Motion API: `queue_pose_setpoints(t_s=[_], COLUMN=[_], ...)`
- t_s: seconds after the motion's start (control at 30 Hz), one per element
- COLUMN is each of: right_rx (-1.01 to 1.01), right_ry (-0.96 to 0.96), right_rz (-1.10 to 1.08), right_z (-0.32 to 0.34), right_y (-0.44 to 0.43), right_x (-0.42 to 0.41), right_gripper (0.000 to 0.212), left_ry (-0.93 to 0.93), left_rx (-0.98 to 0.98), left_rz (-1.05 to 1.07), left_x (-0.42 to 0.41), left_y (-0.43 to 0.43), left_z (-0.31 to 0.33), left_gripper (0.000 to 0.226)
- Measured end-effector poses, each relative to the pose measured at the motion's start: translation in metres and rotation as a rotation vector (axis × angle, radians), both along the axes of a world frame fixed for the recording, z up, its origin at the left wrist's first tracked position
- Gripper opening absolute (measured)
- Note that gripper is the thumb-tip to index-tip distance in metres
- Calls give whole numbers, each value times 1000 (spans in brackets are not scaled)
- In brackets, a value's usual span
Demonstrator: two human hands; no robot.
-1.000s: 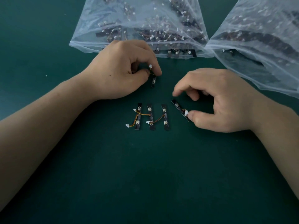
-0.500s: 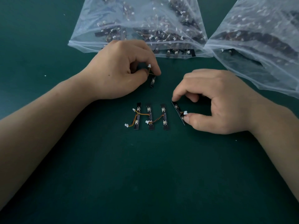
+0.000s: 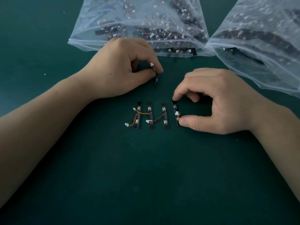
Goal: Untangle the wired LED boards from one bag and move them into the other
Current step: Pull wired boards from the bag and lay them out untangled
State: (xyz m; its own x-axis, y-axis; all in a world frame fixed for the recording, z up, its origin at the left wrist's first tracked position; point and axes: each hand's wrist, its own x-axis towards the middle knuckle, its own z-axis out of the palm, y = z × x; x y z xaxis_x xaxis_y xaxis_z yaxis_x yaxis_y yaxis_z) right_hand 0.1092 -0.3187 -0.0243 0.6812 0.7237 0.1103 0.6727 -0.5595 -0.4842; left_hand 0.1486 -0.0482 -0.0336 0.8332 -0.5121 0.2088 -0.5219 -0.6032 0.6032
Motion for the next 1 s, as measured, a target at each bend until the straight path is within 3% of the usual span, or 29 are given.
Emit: queue_pose_setpoints(t_s=[0.2, 0.33, 0.4, 0.5, 0.73, 0.93, 1.0], right_rx=[22, 284, 372, 329, 138, 146, 138], right_ry=[11, 169, 158, 95, 35, 54, 46], right_rz=[0, -72, -154, -231, -270, -303, -305], right_z=[-2, -3, -6, -10, -7, -6, -6], right_y=[-1, -5, -5, 0, 7, 11, 12], right_x=[1, 2, 4, 5, 2, 3, 2], right_gripper=[39, 47, 44, 48, 79, 55, 56], left_ry=[-7, -18, -8, -21, 29, 9, 1], left_rx=[-15, -55, -92, -163, -240, -259, -267], left_rz=[-5, -3, -4, -24, -118, -143, -151], left_x=[1, 1, 1, -1, -11, -11, -12], left_y=[1, 1, 1, -4, -19, -20, -20], left_z=[-1, 0, 2, 6, 2, -2, -2], left_gripper=[13, 13, 14, 15, 16, 9, 7])
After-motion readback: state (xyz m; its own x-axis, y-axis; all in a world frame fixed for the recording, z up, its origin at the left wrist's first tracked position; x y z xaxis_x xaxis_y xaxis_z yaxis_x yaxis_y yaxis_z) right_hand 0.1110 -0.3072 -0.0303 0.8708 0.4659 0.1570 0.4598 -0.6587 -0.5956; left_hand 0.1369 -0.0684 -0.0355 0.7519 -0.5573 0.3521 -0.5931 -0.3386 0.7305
